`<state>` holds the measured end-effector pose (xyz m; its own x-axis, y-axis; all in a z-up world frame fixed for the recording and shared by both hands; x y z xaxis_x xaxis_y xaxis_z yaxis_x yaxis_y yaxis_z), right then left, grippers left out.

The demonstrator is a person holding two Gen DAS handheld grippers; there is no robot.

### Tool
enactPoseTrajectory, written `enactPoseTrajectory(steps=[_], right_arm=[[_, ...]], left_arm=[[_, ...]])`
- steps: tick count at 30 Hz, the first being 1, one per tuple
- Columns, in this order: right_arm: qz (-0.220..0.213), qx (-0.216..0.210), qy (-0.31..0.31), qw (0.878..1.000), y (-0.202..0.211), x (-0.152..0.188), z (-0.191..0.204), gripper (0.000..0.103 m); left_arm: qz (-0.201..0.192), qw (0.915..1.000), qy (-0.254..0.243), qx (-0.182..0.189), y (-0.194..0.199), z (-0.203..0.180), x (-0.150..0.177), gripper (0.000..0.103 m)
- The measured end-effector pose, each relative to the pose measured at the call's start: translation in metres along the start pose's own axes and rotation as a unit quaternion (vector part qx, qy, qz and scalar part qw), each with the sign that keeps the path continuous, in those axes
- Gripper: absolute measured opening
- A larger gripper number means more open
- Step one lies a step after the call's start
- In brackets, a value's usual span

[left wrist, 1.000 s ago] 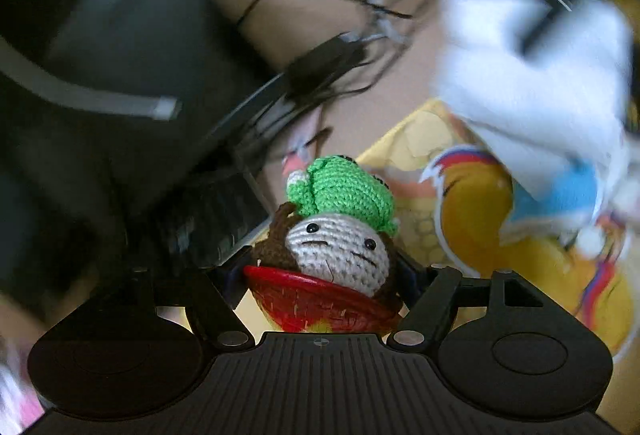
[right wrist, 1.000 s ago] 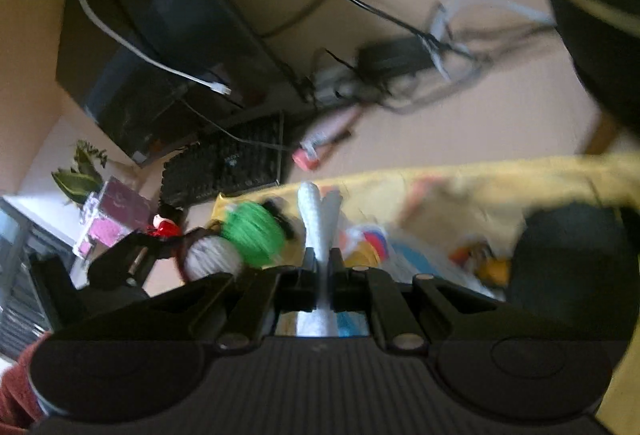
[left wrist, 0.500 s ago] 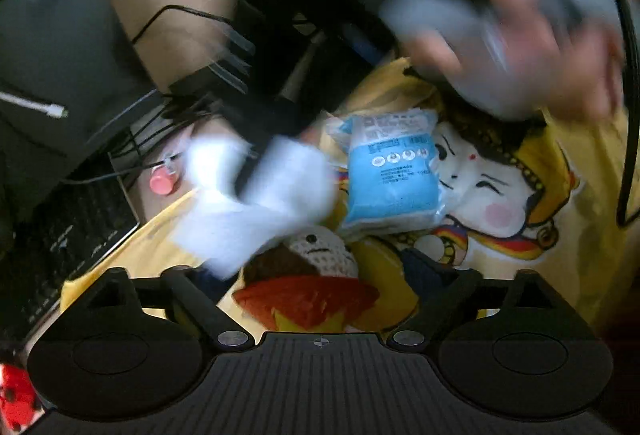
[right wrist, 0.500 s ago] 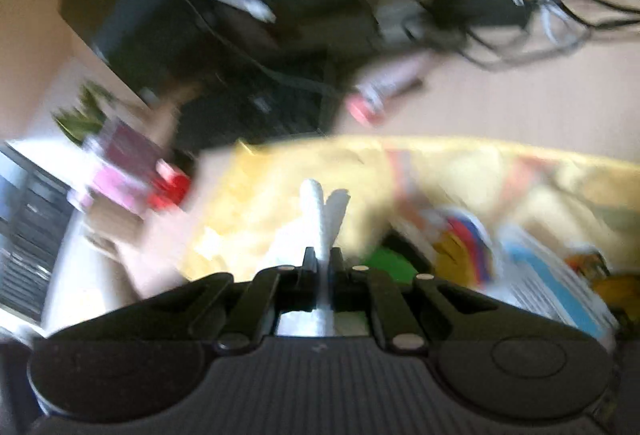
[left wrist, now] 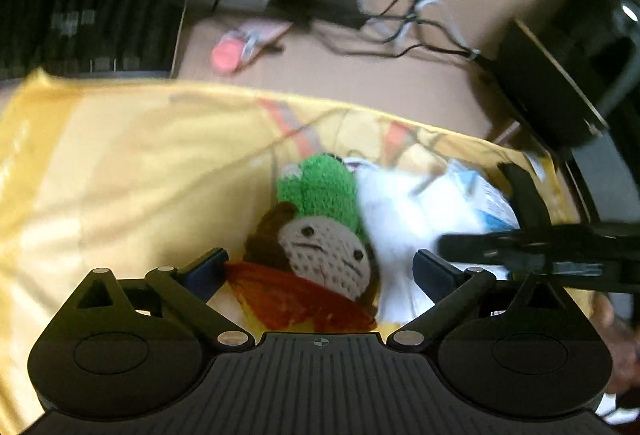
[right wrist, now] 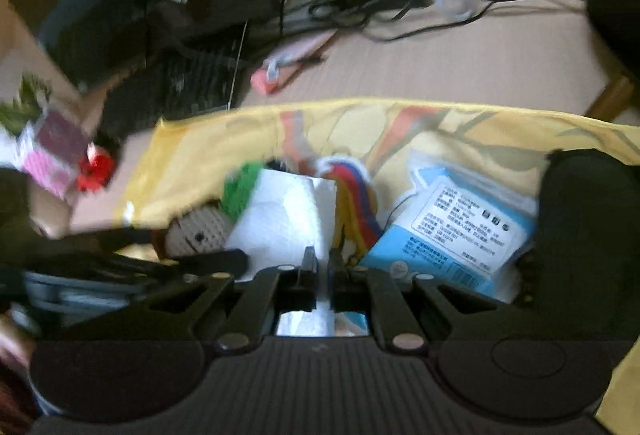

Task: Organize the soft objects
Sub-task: 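Wipe the tissue over the knitted toy and blue packet with the right gripper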

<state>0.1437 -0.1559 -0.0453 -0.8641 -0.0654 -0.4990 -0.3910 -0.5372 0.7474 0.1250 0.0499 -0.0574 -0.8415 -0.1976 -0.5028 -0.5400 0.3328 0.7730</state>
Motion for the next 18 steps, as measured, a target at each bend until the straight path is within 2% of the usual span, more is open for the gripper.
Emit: enactPoseTrajectory(steps=[3, 4, 5, 7, 8, 9, 10, 11, 12, 13, 14, 15, 16, 17, 18], right_arm=[[-0.022, -0.005, -0.022, 1.0, 0.014, -0.01, -0.008, 0.006], [-0.028, -0.004, -0.025, 0.999, 0.019, -0.013, -0.009, 0.006], [-0.034, -0.004, -0.028, 0.999, 0.022, -0.016, -0.01, 0.006], [-0.041, -0.013, -0.033, 0.999, 0.026, -0.023, -0.01, 0.006], [-0.043, -0.018, -0.035, 0.998, 0.026, -0.026, -0.008, 0.006], [-0.045, -0.024, -0.034, 0.998, 0.026, -0.03, -0.006, 0.006], [-0.046, -0.027, -0.032, 0.998, 0.023, -0.034, -0.003, 0.006], [-0.047, -0.029, -0.029, 0.998, 0.02, -0.039, 0.001, 0.006], [-0.046, -0.031, -0.023, 0.998, 0.018, -0.044, 0.007, 0.006], [-0.046, -0.034, -0.016, 0.998, 0.015, -0.049, 0.012, 0.006], [-0.046, -0.038, -0.011, 0.998, 0.013, -0.054, 0.018, 0.006], [-0.047, -0.049, -0.002, 0.998, 0.012, -0.06, 0.029, 0.006], [-0.049, -0.06, 0.006, 0.997, 0.012, -0.065, 0.039, 0.006], [-0.054, -0.076, 0.014, 0.996, 0.013, -0.069, 0.05, 0.006], [-0.059, -0.101, 0.024, 0.993, 0.015, -0.074, 0.063, 0.006]], left_arm=[[0.004, 0.9998, 0.021, 0.004, -0.005, 0.003, 0.003, 0.099], [0.005, 0.9998, 0.017, -0.003, -0.004, 0.004, 0.003, 0.084], [0.001, 0.9998, 0.007, -0.016, 0.0, 0.006, 0.002, 0.077], [-0.01, 0.9984, -0.037, -0.041, 0.007, 0.006, -0.002, 0.076], [-0.025, 0.9925, -0.092, -0.077, 0.012, 0.002, -0.004, 0.076], [-0.042, 0.9802, -0.154, -0.117, 0.017, -0.004, -0.005, 0.076], [-0.065, 0.9534, -0.243, -0.167, 0.019, -0.014, -0.002, 0.076], [-0.084, 0.9148, -0.334, -0.212, 0.018, -0.024, 0.005, 0.076], [-0.099, 0.8708, -0.413, -0.247, 0.016, -0.034, 0.012, 0.076], [-0.102, 0.8405, -0.465, -0.259, 0.013, -0.041, 0.021, 0.076], [-0.1, 0.82, -0.501, -0.258, 0.009, -0.047, 0.03, 0.077], [-0.094, 0.8145, -0.514, -0.251, 0.006, -0.05, 0.036, 0.077], [-0.09, 0.8144, -0.519, -0.243, 0.004, -0.054, 0.041, 0.078], [-0.087, 0.818, -0.518, -0.234, 0.003, -0.057, 0.045, 0.078], [-0.083, 0.8251, -0.513, -0.223, 0.003, -0.059, 0.048, 0.079]])
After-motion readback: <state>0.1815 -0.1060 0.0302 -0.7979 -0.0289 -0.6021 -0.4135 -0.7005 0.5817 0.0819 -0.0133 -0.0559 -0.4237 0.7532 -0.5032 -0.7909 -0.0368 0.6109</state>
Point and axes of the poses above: each gripper's, at about its wrist camera, not at the fingertips, and y roughly against the way its jaws point, z to its left, x to its underside, the point moved 5 cm from there along -y, roughly the way its jaws point, and after that the axes turned 4 degrees about -z, right-handed, at the moved point
